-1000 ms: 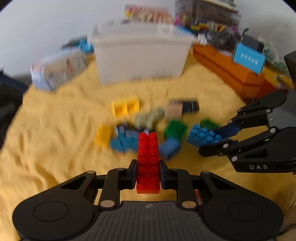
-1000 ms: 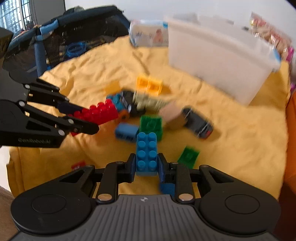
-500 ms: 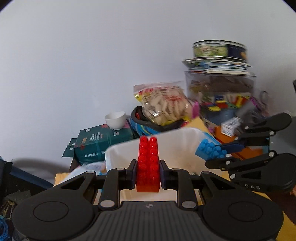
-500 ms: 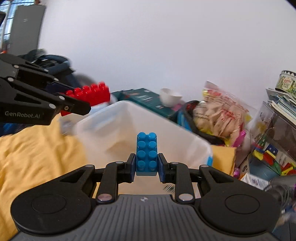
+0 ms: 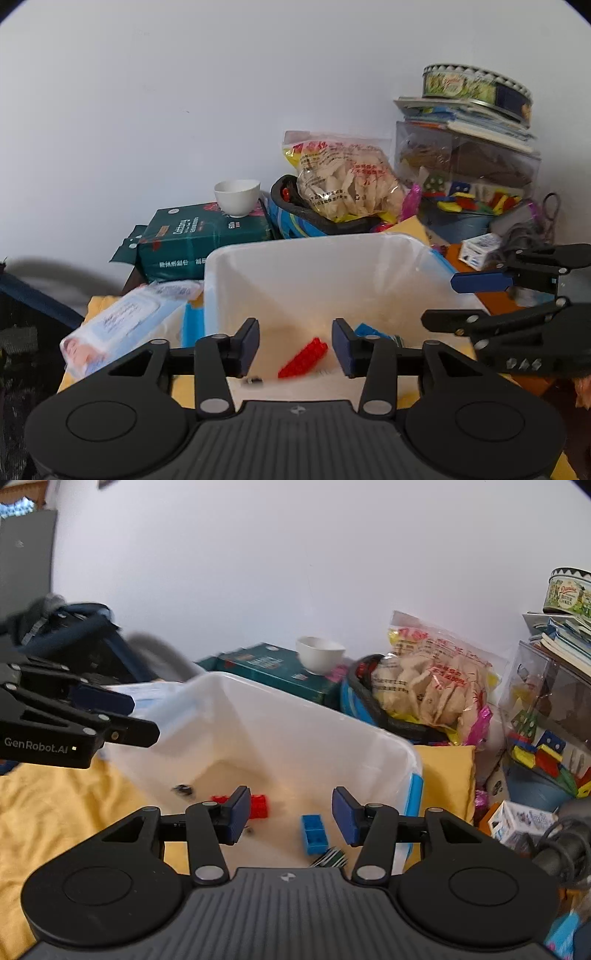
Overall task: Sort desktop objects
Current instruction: 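Carry the red and blue bricks over the white bin and open both tools, then grasp the green square brick with the left tool while the right tool grasps the green printed brick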
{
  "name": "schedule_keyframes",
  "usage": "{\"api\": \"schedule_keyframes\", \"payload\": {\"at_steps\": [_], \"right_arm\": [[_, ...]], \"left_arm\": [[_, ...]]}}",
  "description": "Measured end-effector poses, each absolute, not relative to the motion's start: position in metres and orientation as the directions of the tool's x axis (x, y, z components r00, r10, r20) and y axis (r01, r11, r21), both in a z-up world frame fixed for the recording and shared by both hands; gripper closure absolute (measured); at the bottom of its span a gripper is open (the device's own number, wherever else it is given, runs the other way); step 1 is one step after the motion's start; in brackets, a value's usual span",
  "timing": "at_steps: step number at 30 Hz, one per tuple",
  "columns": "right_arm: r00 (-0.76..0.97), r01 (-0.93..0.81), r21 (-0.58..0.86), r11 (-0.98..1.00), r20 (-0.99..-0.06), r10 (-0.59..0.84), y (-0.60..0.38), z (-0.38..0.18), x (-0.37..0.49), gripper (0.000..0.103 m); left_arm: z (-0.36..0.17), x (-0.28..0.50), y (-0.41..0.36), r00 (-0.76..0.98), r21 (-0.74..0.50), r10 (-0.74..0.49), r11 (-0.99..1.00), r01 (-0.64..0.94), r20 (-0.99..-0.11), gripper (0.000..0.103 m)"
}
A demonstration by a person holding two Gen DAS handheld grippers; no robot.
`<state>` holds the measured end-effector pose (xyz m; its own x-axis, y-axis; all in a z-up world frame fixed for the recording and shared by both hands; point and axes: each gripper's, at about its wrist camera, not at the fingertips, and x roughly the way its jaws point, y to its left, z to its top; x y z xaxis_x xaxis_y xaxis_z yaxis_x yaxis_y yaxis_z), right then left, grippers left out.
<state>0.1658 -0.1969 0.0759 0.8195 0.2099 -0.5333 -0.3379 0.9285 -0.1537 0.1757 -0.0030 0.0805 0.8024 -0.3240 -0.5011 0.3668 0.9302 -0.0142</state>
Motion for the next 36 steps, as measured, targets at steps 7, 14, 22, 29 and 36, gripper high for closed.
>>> {"api": "schedule_keyframes", "payload": {"at_steps": [7, 14, 22, 29, 36], "right_arm": [[0.716, -0.440, -0.064, 0.895, -0.626, 0.308, -0.194, 0.048, 0.109, 0.046], [0.628, -0.416, 0.041, 0.908, -0.710, 0.320, -0.190, 0.003, 0.050, 0.049], [0.582, -0.381, -0.006, 0.924, -0.778, 0.235, -0.186, -0.024, 0.036, 0.064], [0.584, -0.360, -0.022, 0.933, -0.785, 0.206, -0.199, -0.031, 0.026, 0.077], [0.576, -0.278, 0.088, 0.957, -0.782, 0.239, -0.224, -0.034, 0.032, 0.077]], "left_arm": [[0.053, 0.104, 0.024, 0.789, -0.019, -0.294, 0.941, 0.338, -0.540, 0.040], [-0.002, 0.034, 0.014, 0.662, -0.107, -0.345, 0.922, 0.373, -0.666, 0.039], [-0.021, 0.023, -0.020, 0.600, -0.057, -0.381, 0.872, 0.487, -0.703, 0.040], [-0.032, 0.031, -0.048, 0.584, 0.028, -0.363, 0.833, 0.553, -0.726, 0.040], [-0.048, 0.050, -0.058, 0.536, -0.012, -0.362, 0.836, 0.548, -0.763, 0.043]]}}
